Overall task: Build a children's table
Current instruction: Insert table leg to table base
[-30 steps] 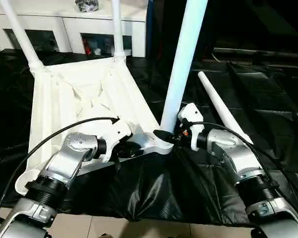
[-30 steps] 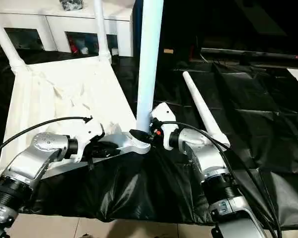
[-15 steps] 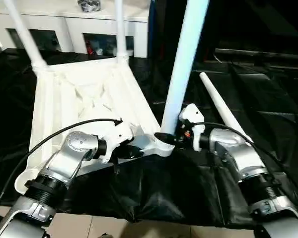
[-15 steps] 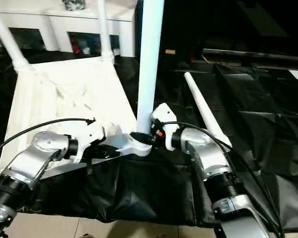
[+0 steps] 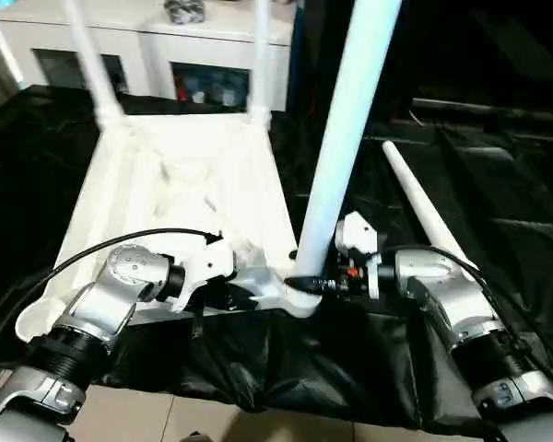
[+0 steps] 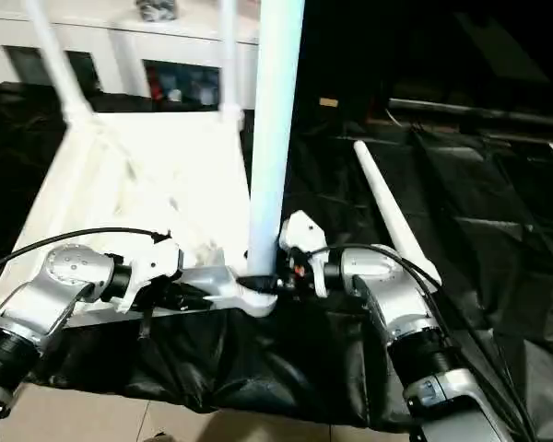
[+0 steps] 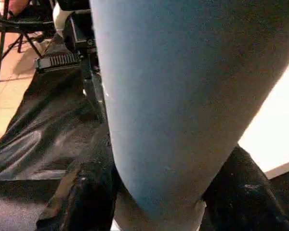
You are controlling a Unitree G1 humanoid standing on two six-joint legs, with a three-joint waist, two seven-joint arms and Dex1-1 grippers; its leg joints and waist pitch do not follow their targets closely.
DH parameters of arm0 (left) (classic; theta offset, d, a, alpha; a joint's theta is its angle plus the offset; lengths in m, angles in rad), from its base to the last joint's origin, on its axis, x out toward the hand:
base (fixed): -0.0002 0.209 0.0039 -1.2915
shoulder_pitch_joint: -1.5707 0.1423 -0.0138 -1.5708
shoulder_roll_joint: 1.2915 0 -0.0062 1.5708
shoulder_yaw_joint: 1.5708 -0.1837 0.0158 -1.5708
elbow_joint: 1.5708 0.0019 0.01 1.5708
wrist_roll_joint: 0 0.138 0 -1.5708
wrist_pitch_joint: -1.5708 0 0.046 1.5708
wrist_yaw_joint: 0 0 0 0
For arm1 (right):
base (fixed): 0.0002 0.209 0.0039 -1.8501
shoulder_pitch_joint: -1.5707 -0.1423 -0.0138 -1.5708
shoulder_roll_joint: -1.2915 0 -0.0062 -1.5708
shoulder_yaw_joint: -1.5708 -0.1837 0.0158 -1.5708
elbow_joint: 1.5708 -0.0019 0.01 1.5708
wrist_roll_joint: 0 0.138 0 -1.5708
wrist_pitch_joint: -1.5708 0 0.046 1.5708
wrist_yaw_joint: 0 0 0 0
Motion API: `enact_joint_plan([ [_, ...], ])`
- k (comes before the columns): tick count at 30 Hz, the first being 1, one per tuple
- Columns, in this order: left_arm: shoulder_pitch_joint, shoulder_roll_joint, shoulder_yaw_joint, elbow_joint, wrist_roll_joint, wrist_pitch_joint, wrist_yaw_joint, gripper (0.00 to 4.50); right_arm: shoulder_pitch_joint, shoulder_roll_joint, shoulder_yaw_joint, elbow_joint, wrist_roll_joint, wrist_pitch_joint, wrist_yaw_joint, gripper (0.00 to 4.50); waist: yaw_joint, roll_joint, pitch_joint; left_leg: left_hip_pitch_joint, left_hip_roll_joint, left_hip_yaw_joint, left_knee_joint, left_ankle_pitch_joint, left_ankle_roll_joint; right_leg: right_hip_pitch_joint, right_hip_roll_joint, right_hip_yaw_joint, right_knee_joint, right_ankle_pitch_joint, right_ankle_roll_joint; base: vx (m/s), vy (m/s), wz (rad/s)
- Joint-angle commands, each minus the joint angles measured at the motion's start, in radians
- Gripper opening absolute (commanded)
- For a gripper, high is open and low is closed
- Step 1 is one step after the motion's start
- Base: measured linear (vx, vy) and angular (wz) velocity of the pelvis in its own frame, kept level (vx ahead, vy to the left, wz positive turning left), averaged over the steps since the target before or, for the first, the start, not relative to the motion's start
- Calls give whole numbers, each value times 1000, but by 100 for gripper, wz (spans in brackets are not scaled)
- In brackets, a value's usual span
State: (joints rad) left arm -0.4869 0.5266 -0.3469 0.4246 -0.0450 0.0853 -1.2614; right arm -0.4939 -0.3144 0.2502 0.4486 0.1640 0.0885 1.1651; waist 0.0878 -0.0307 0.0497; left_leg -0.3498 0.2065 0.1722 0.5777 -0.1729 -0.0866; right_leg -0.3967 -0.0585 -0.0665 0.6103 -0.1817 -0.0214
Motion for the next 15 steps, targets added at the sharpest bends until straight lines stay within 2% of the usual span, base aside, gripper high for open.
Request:
enact_joint_plan([
  [1, -16, -10, -13, 14, 13, 11, -5, 0, 18, 6, 29, 70, -45, 15, -21, 193, -6, 14, -53, 12, 26, -5, -69, -307, -3, 37, -74, 51, -87, -340, -168, 0, 0, 0],
  [3, -28, -26, 8, 21, 13, 42, 50, 0, -11, 40, 0, 142, -69, -3, -143, 193, -10, 13, -51, 13, 24, -7, -70, -330, -11, 35, -76, 49, -91, -398, -159, 0, 0, 0],
  [4, -28, -26, 8, 21, 13, 42, 50, 0, -11, 40, 0, 142, -69, -3, -143, 193, -11, 13, -50, 15, 23, -7, -69, -339, -15, 32, -76, 48, -93, -422, -153, 0, 0, 0],
  [5, -32, -37, 22, 21, 8, 67, 78, 0, -28, 58, -14, 183, -87, -17, -218, 193, -13, 12, -48, 19, 21, -9, -68, -360, -18, 29, -77, 46, -101, -480, -135, 0, 0, 0],
  [6, -43, -74, 65, 11, -10, 130, 159, 0, -68, 101, -54, 274, -103, -27, -379, 193, -20, 12, -46, 16, 21, -13, -70, -369, -28, 29, -79, 43, -103, -524, -121, 0, 0, 0],
  [7, -44, -79, 71, 9, -12, 140, 170, 0, -72, 106, -59, 283, -103, -28, -395, 193, -27, 12, -45, 14, 19, -14, -69, -378, -35, 28, -80, 40, -104, -550, -116, -60, 1, -8],
  [8, -46, -87, 79, 4, -16, 157, 188, 0, -79, 115, -68, 299, -102, -29, -422, 193, -38, 11, -46, 14, 16, -20, -67, -395, -40, 31, -82, 30, -112, -607, -91, -67, 12, -14],
  [9, -48, -107, 95, -16, -18, 203, 234, 0, -94, 139, -82, 332, -102, -32, -481, 193, -46, 12, -47, 7, 15, -24, -69, -395, -37, 35, -81, 26, -117, -618, -72, -67, 12, -14],
  [10, -48, -120, 103, -31, -17, 235, 264, 0, -102, 154, -89, 350, -101, -34, -513, 193, -50, 13, -45, 7, 17, -24, -70, -402, -36, 33, -80, 25, -117, -614, -71, -51, 22, -15],
  [11, -47, -144, 114, -55, -13, 282, 312, 0, -117, 179, -101, 379, -101, -33, -575, 193, -60, 13, -45, 14, 17, -25, -68, -427, -36, 27, -79, 22, -121, -617, -77, 0, 0, 0],
  [12, -46, -183, 133, -89, -7, 359, 391, 0, -143, 217, -121, 429, -99, -27, -672, 193, -68, 14, -46, 12, 17, -27, -67, -424, -35, 29, -80, 21, -118, -600, -88, 0, 0, 0],
  [13, -47, -210, 142, -103, 3, 394, 443, 0, -158, 236, -130, 458, -95, -22, -717, 193, -70, 15, -46, 9, 18, -28, -68, -420, -36, 31, -80, 20, -117, -590, -93, 0, 0, 0],
  [14, -47, -227, 148, -112, 9, 412, 473, 0, -166, 247, -133, 473, -95, -20, -741, 193, -68, 35, -47, 10, 17, -32, -70, -431, -34, 33, -80, 16, -119, -569, -95, 0, 0, 0],
  [15, -46, -267, 158, -130, 20, 451, 538, 0, -184, 270, -136, 507, -98, -23, -797, 193, -77, 27, -48, 5, 19, -32, -72, -442, -30, 35, -76, 15, -118, -521, -105, 0, 0, 0],
])
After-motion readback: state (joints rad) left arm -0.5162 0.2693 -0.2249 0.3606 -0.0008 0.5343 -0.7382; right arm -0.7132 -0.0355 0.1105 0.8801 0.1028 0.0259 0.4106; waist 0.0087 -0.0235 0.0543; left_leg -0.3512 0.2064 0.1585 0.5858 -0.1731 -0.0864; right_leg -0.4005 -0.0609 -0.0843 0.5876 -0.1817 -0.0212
